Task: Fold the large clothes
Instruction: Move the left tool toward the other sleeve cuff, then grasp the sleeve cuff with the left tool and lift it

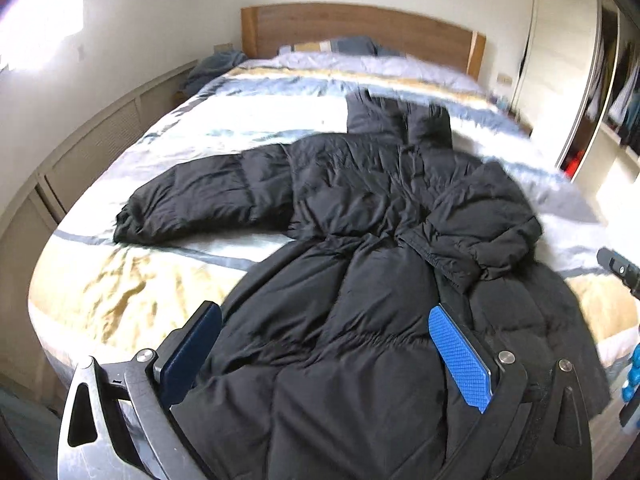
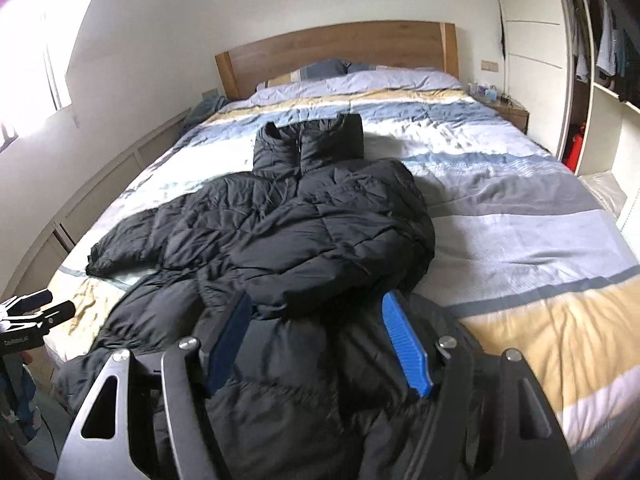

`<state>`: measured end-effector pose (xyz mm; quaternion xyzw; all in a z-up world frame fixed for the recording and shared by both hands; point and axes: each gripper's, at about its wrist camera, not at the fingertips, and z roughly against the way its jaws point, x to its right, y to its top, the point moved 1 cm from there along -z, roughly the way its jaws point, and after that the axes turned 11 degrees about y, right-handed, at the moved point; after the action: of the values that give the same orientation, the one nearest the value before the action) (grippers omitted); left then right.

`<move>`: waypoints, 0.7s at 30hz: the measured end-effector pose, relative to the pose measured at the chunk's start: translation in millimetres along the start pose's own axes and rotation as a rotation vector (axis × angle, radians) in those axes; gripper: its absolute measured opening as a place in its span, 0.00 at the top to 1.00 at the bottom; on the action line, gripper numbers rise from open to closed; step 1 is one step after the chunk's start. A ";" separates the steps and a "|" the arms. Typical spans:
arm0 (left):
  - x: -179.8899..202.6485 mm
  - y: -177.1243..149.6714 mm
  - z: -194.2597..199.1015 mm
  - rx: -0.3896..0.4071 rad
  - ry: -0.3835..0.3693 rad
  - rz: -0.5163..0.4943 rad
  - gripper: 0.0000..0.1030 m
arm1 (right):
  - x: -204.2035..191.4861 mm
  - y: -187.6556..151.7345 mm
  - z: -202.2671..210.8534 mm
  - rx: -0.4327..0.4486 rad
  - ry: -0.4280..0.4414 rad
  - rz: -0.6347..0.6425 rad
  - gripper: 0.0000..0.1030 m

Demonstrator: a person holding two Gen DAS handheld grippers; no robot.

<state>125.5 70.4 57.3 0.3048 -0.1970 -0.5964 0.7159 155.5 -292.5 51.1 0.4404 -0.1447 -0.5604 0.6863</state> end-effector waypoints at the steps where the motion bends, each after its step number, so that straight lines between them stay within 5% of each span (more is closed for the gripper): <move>1: -8.9 -2.3 4.2 0.006 -0.015 0.013 0.01 | -5.0 -0.8 8.7 0.014 -0.003 -0.006 0.34; 10: -118.0 -31.8 16.3 0.021 -0.073 0.154 0.01 | -36.1 6.1 49.3 0.092 -0.040 -0.027 0.34; 21: -245.8 -71.0 -49.4 -0.057 -0.103 0.407 0.01 | -75.1 13.2 6.1 0.028 -0.049 0.015 0.34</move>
<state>53.4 312.5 -6.7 0.2076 -0.2738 -0.4597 0.8189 134.9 -228.1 86.8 0.4353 -0.1725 -0.5636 0.6805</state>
